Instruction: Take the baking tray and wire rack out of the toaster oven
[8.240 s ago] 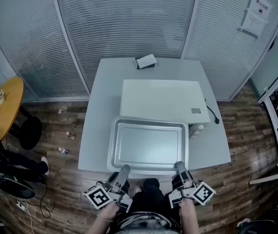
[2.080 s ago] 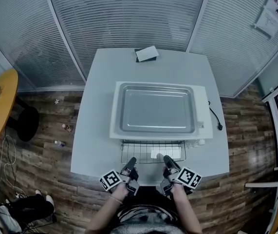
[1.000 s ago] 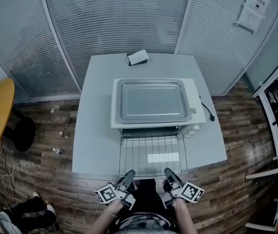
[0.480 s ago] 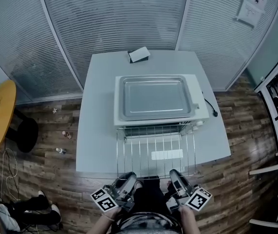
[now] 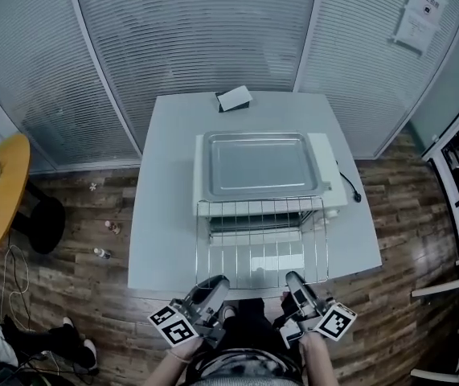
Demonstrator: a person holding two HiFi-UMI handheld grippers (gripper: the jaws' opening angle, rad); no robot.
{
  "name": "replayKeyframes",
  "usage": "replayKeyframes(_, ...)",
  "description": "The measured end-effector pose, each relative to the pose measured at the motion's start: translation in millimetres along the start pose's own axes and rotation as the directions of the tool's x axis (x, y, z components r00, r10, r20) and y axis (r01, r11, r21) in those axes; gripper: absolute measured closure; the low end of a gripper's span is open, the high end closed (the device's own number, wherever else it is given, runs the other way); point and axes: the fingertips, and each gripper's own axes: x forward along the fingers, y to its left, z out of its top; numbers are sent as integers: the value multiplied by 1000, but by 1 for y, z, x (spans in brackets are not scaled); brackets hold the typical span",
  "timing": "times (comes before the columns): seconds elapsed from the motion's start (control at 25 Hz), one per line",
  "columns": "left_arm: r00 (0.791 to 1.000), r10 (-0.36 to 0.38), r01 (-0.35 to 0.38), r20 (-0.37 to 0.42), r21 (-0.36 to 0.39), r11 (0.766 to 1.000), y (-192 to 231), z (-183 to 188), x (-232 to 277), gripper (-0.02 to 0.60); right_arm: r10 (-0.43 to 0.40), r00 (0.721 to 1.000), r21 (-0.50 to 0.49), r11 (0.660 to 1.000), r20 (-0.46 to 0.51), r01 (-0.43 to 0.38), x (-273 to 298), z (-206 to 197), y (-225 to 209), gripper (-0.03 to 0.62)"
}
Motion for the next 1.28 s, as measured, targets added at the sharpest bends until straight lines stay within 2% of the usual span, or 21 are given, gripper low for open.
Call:
replayKeyframes(0.24,999,-23,23,-29,-10,1000,-5,-5,3,525,17,999,28,999,-36,-16,-1,4,-1,576)
replayKeyframes(0.56,992,-110,114,-53,78,990,-23,-10,-11,515,84,995,31,996,-59,-83,-12,0,7,580)
replayKeyframes(0.64,994,-99,104,-55,99,990,-23,-6,-11,517,86,994,22,996,-63,-85,-8,2,10,583)
replayKeyframes(0.8,997,-71,73,-30,92,993,-20,4,5,517,90,995,42,995,-52,-88,5,17,5,582)
replayKeyframes(1.08,1000,-2,1,-12,-18,1000,-4,21,40,522,44,998,85,996,-47,-40,31,42,-12,577)
replayKeyframes(1.28,999,40,-40,-16,-21,999,3,33,56,531,19,999,98,995,-51,-14,49,55,-17,577)
